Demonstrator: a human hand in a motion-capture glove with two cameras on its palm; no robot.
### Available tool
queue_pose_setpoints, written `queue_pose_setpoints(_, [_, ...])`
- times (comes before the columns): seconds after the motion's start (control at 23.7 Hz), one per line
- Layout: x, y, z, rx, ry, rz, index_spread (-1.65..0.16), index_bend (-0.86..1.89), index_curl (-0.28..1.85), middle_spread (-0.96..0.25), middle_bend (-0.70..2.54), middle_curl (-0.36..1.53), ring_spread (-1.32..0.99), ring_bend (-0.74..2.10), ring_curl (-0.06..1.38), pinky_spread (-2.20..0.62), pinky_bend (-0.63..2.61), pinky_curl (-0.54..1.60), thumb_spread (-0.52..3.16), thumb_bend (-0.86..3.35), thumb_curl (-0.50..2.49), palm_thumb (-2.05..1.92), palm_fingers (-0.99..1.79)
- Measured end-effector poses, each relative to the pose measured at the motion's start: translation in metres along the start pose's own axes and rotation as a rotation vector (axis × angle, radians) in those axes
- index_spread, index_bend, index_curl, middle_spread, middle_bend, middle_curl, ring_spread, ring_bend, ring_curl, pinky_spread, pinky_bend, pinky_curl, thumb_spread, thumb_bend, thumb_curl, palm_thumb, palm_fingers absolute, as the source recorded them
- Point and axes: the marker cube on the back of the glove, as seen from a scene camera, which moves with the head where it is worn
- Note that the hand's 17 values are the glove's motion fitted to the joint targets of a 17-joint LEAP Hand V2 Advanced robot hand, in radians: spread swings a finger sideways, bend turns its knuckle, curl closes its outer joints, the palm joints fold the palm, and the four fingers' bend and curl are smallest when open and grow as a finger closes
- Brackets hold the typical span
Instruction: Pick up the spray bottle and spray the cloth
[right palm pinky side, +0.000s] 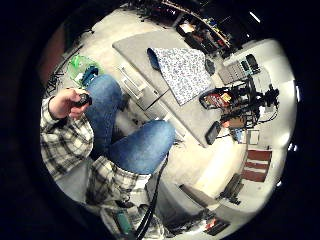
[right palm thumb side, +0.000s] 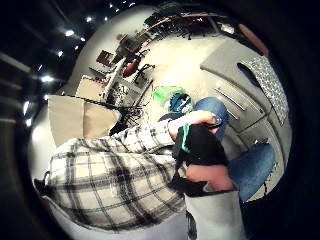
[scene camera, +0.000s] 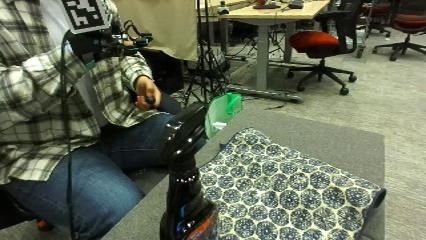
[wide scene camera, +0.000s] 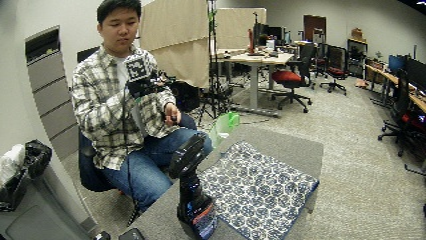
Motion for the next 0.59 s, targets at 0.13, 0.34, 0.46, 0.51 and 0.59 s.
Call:
queue_pose_setpoints(0.13, [0.0037, 0.0007, 0.001, 0.005, 0.019, 0.006, -0.22, 0.22, 0.09, -0.04, 0.18, 0.06, 0.08, 0.23, 0.06, 0.11, 0.36, 0.08, 0.54, 0.26, 0.13, 0.41, 0.26])
queue_pose_setpoints(0.34, [0.0068, 0.0033, -0.0002, 0.011, 0.02, 0.014, -0.28, 0.2, 0.15, -0.05, 0.18, 0.1, 0.11, 0.24, 0.09, 0.15, 0.39, 0.12, 0.78, 0.25, 0.18, 0.45, 0.24])
queue_pose_setpoints(0.46, [0.0063, 0.0046, 0.0, 0.013, 0.015, 0.017, -0.3, 0.2, 0.18, -0.06, 0.18, 0.12, 0.12, 0.24, 0.11, 0.17, 0.4, 0.13, 0.88, 0.24, 0.21, 0.46, 0.23])
queue_pose_setpoints(0.51, [0.0049, 0.0051, 0.0002, 0.012, 0.011, 0.017, -0.31, 0.19, 0.19, -0.06, 0.18, 0.13, 0.12, 0.24, 0.11, 0.17, 0.4, 0.13, 0.91, 0.23, 0.22, 0.46, 0.23])
queue_pose_setpoints(0.59, [0.0023, 0.0059, 0.0004, 0.012, -0.002, 0.017, -0.32, 0.19, 0.2, -0.06, 0.18, 0.14, 0.13, 0.24, 0.12, 0.18, 0.4, 0.14, 0.95, 0.22, 0.23, 0.47, 0.23])
